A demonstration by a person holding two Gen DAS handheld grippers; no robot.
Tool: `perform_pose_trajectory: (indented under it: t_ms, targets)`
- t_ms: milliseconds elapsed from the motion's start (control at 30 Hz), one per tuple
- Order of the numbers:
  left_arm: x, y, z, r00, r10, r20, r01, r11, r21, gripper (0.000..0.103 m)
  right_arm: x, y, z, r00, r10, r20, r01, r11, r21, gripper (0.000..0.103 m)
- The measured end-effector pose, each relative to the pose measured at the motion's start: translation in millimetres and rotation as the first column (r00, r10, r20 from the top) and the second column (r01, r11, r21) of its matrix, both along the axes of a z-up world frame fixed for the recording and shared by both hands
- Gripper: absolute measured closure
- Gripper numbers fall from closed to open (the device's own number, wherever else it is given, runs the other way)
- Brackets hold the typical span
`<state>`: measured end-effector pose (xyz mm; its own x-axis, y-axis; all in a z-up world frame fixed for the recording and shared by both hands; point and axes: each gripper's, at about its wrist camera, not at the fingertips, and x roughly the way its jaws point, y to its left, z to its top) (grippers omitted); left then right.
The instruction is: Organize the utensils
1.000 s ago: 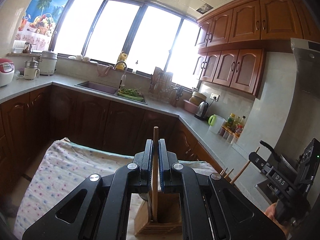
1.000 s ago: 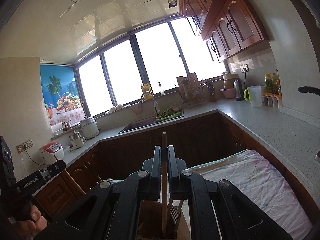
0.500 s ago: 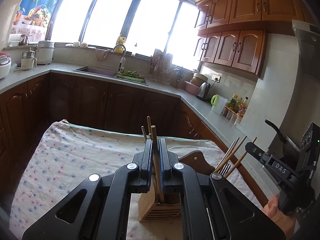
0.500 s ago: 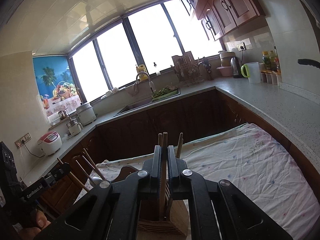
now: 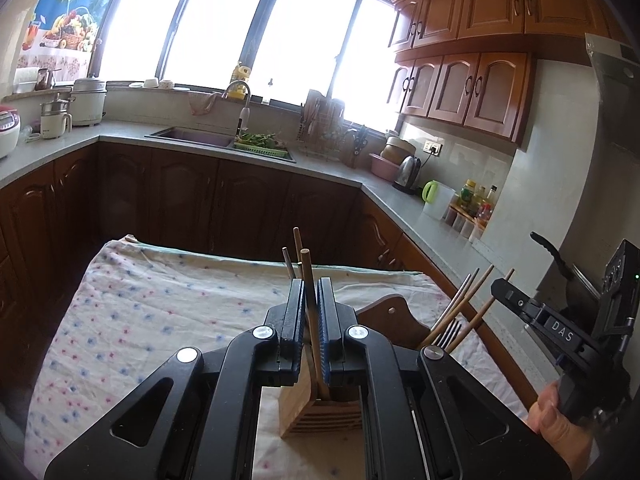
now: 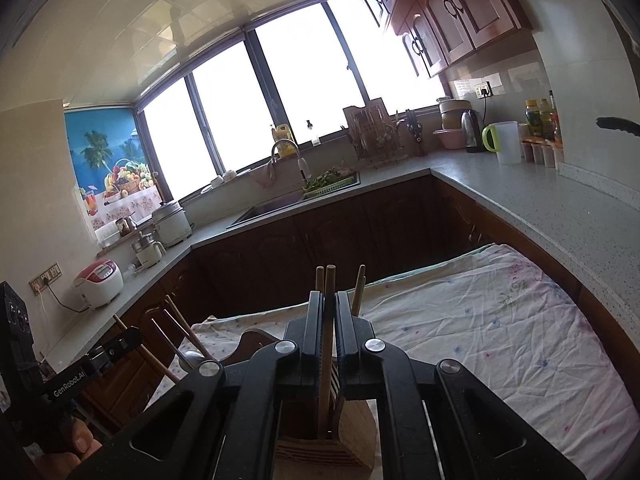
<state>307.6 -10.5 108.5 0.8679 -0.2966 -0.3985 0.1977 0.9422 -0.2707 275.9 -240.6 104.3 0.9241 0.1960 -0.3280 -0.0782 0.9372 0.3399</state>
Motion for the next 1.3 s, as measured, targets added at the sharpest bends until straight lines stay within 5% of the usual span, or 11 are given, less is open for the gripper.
perform_pose_trajectory:
  t_ms: [100, 167, 300, 567, 733, 1300]
  targets:
    - [-2.6, -0.4, 1.8, 1.0, -0.008, 0.002, 0.008, 1.0, -0.002, 0.087, -1.0, -1.0, 1.0, 1.0, 0.007, -0.002, -0.007, 1.0, 0.011, 0.092]
    - [-6.1, 1.1, 3.3, 1.0, 0.007, 0.011, -0.007, 1.0, -0.004, 0.061, -3.7, -3.2, 2.1, 1.0, 0.009, 0.001, -0.009, 1.0, 0.024, 0.084]
    - [-12.2, 4.3, 4.3, 1.0, 0.014, 0.018, -0.014, 1.0, -0.012, 0.057, -12.5, -8.7, 4.5, 1.0, -0.003, 0.022, 0.002, 0.999, 0.049, 0.059]
    - [-24.2, 11.4, -4.4, 0.999, 0.047, -0.011, -0.047, 0.999, -0.016, 0.029, -27.4, -14.3, 3.6, 0.999, 0.011, 0.048, -0.015, 0.996, 0.084, 0.021]
    - [-35.5, 19.2, -10.6, 0.998, 0.062, -0.03, -0.063, 0.998, -0.024, 0.02, -37.3, -13.9, 0.1, 0.999, 0.023, 0.042, -0.027, 0.995, 0.092, 0.015]
    - [-97.6, 36.4, -40.6, 0.991, 0.076, -0.112, -0.08, 0.996, -0.04, 0.014, -89.0, -3.1, -28.2, 0.997, 0.074, -0.031, -0.07, 0.992, 0.106, 0.013]
